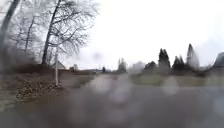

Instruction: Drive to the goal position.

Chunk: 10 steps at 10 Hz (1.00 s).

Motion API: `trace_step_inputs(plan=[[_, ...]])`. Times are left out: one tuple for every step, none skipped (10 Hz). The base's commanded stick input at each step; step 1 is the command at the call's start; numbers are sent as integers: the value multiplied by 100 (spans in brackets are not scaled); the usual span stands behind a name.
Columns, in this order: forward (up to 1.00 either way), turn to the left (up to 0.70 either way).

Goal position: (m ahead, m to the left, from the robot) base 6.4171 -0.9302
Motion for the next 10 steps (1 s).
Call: trace_step_inputs(plan=[[100, 0], [100, 0], [100, 8], [100, 29], [100, 40], [100, 40], [100, 40], [100, 40], [100, 40], [100, 38]])
